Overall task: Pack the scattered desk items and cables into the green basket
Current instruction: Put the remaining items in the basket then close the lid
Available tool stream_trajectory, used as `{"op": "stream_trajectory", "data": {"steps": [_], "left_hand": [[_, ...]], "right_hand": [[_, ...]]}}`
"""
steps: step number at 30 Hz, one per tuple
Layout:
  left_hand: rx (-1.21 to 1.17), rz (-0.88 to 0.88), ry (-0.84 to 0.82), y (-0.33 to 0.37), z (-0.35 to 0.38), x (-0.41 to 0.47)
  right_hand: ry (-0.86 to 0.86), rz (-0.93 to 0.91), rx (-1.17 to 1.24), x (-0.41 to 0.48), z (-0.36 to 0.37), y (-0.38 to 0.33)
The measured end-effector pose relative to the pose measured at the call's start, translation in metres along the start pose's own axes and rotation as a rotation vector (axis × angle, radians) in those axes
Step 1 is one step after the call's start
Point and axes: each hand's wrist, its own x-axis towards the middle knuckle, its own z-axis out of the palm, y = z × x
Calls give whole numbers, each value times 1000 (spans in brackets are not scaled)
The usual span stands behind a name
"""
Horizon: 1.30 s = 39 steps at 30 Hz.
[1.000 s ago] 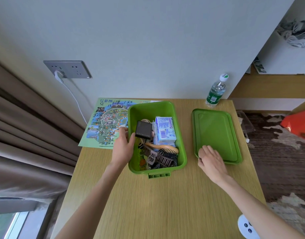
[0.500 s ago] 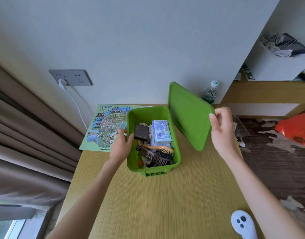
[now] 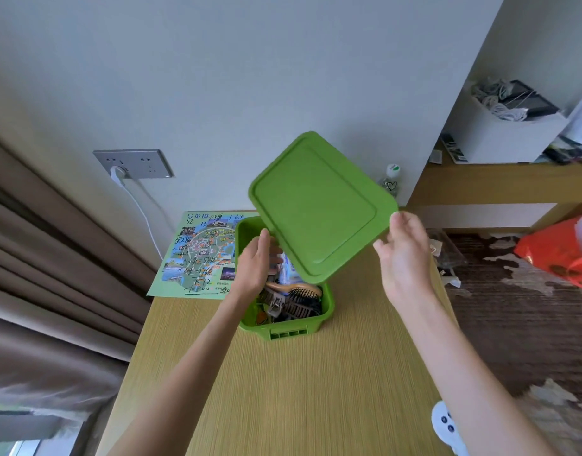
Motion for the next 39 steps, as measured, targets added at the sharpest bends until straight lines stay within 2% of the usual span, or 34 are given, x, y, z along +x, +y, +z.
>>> {"op": "stream_trajectory", "data": {"steps": [2,4,7,11,15,18,21,34,39], "left_hand": [[-135,-95,22,3,8,2],[-224,-164,115,3,10,6],[-256,-180,194,0,1,12],[-7,-48,176,-10,-16,15],[247,33,228,-21,-21,9],[593,67,323,-33,-25,2],[702,85,361,-45,-28,-2],[652,116,355,-70,-28,-7],[672,144,391,-74,-25,-6]], "right_hand": [[-6,97,80,-5,1,11],[-21,159,141,-8,0,23],[-52,193,-15,-9,-5,42],[-90,140,-412,-7,-11,68],[-126,-75,-889,-9,-15,96],[-110,-232,-1107,-11,-20,108],[-141,-296,-1155,-14,-24,114],[-239,-476,-1240,-17,-27,133],[-211,-500,-1229,-21,-27,141]]}}
